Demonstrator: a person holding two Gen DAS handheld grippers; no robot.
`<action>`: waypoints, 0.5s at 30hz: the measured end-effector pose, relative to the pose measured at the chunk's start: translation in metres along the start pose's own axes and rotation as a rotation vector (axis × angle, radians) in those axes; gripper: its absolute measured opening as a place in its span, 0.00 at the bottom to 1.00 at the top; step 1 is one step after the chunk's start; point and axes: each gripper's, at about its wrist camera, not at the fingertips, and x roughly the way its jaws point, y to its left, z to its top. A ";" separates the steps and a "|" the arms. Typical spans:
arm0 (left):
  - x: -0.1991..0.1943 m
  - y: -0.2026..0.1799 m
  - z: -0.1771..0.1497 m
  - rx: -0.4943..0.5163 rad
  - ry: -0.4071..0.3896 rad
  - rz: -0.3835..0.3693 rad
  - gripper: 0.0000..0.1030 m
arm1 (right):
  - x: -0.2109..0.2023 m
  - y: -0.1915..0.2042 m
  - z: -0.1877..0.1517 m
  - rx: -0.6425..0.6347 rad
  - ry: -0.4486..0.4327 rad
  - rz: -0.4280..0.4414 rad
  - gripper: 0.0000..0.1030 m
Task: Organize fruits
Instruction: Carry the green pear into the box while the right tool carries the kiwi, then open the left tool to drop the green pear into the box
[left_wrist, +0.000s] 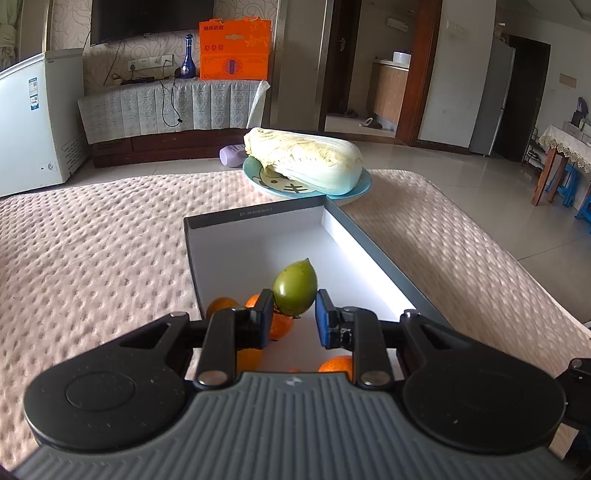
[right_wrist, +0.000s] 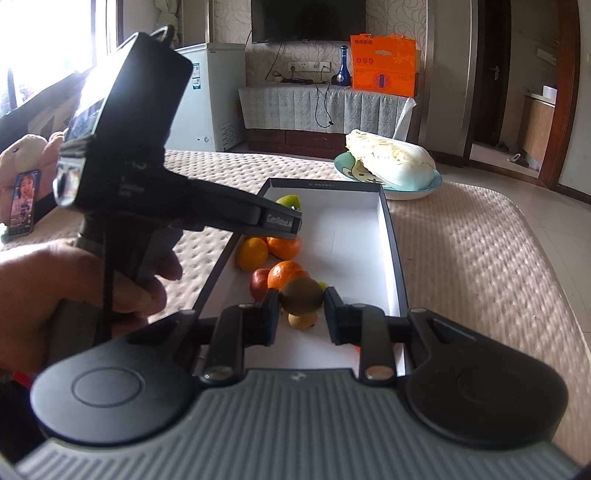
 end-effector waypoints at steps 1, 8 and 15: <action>0.001 0.000 0.000 -0.001 0.000 0.000 0.28 | 0.000 0.000 0.000 0.000 0.001 0.000 0.28; 0.007 -0.003 0.002 -0.008 0.000 -0.011 0.28 | 0.001 -0.001 -0.001 -0.002 0.005 0.002 0.28; 0.015 -0.007 0.002 -0.005 0.009 -0.012 0.28 | 0.001 -0.003 -0.002 0.000 0.007 -0.001 0.28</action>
